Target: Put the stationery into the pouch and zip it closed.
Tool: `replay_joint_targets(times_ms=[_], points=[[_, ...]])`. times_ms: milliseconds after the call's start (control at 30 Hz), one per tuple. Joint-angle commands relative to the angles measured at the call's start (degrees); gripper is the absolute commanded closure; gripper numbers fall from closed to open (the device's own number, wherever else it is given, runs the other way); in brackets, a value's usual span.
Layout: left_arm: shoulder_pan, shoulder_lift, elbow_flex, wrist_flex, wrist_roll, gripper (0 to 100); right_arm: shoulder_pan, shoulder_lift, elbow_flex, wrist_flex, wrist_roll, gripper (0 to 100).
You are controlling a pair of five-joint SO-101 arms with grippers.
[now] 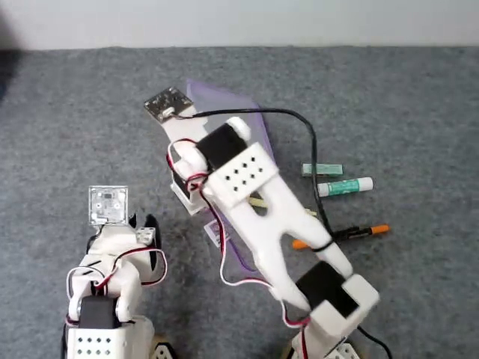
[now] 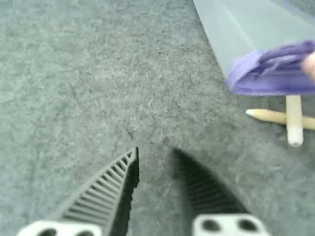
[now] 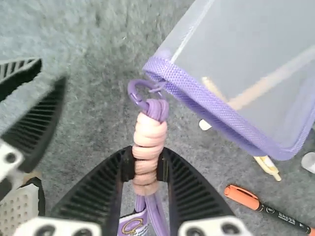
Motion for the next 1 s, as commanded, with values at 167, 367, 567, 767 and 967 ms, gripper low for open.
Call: replay_joint_targets(times_ms=[167,367,567,767,967], points=[[0.3,-0.7,-10.2,-1.1,4.0,76,-0.7,-13.0,-2.4,2.5,-0.5,99.1],[0.4,-0.7,-17.2,0.0,4.0,76,-0.9,-16.3,7.6,2.3,-0.6,99.1],[4.9,-0.7,-18.6,4.9,4.2,76,-2.5,-22.2,13.5,1.8,-0.6,99.1],[13.5,-0.7,-18.6,5.1,8.5,76,-2.2,-24.9,13.7,1.8,-0.3,99.1],[13.5,-0.7,-16.5,1.8,8.4,76,-2.4,-26.3,13.7,2.2,-0.2,99.1]])
